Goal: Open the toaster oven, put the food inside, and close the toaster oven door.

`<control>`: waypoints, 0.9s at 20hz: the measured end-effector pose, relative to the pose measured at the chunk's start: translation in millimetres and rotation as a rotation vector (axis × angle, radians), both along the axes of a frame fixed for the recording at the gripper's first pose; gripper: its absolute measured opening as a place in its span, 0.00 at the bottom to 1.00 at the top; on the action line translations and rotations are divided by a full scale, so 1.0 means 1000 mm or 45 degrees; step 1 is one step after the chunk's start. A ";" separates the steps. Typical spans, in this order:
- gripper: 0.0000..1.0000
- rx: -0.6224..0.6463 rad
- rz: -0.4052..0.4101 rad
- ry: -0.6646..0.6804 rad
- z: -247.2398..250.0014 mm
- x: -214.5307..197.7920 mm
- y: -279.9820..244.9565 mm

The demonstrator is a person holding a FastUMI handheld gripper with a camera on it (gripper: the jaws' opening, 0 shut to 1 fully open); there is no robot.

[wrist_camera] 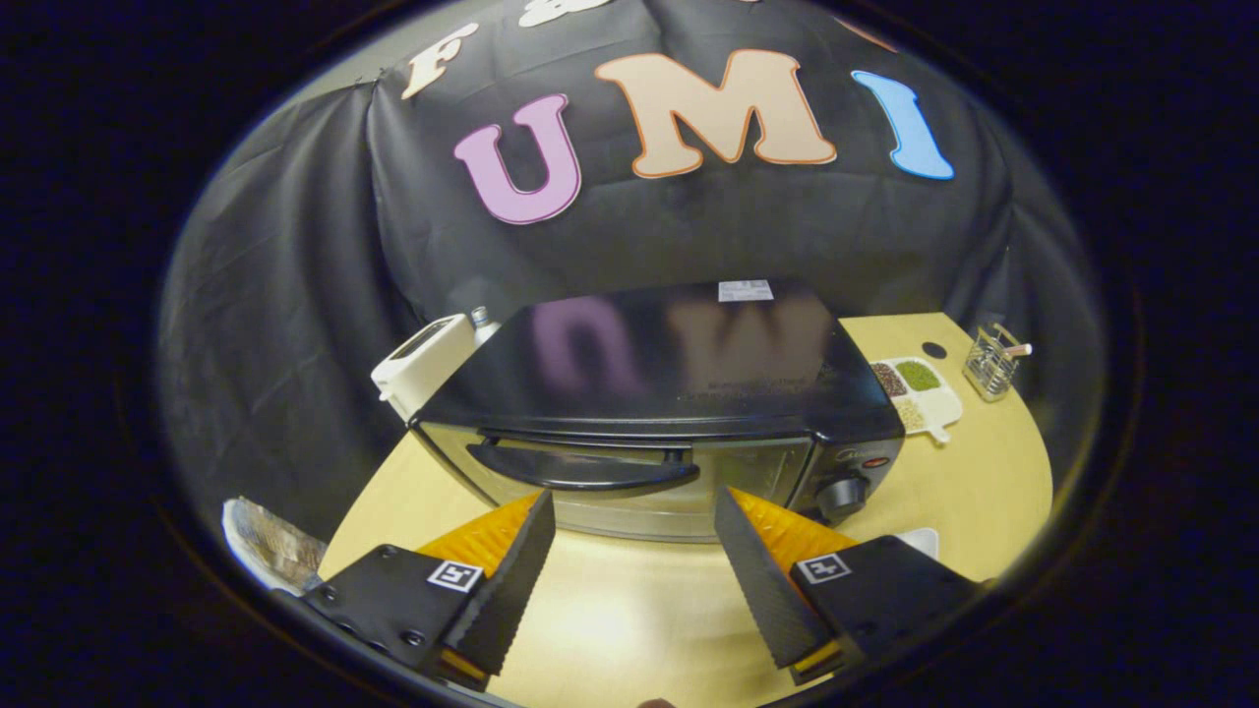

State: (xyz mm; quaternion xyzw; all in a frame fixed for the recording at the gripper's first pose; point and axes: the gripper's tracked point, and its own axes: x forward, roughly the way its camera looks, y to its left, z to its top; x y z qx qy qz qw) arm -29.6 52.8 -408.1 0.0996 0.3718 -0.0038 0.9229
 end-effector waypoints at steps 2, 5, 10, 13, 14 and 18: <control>1.00 -0.023 0.004 -0.007 0.001 -0.001 -0.003; 1.00 -0.020 -0.015 -0.065 0.019 0.000 -0.009; 0.99 -0.110 -0.061 -0.317 0.101 0.019 -0.048; 0.99 -0.165 -0.096 -0.499 0.172 0.036 -0.077; 0.99 -0.175 -0.098 -0.556 0.196 0.041 -0.084; 0.99 -0.241 -0.096 -0.715 0.277 0.057 -0.110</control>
